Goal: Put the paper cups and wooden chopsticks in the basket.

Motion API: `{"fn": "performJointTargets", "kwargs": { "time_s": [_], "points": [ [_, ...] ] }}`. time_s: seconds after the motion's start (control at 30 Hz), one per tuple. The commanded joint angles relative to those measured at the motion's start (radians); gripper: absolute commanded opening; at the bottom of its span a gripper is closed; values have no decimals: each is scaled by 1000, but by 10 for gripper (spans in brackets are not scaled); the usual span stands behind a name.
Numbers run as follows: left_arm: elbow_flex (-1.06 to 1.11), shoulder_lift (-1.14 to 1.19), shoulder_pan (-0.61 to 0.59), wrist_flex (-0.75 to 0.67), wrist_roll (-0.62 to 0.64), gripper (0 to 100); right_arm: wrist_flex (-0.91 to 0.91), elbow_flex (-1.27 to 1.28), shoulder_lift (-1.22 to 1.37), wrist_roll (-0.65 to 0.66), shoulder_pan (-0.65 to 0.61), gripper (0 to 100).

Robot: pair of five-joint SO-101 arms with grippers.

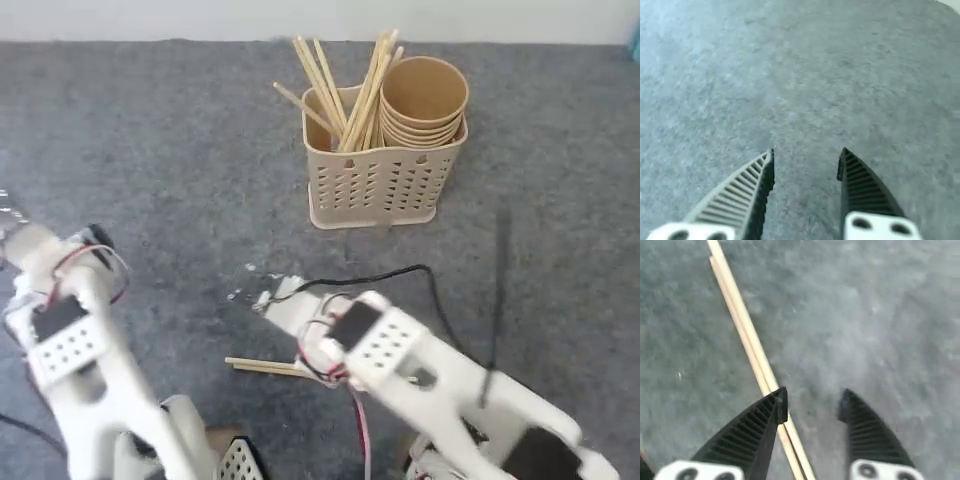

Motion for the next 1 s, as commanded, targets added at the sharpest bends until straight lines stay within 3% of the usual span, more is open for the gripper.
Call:
{"fn": "performJointTargets", "kwargs": {
  "time_s": [0.0,0.3,0.5,0.97],
  "points": [
    [-128,143,-40,-29,57,195,-70,-74,82,-38,-27,243],
    [-249,364,-41,-29,60,195,-131,-77,136,-48,-58,210],
    [-255,371,-43,-29,60,195,-91,-72,91,-94,-145,213],
    [-254,371,-43,-29,60,195,-127,-95,257,-68,-136,210]
  ]
}}
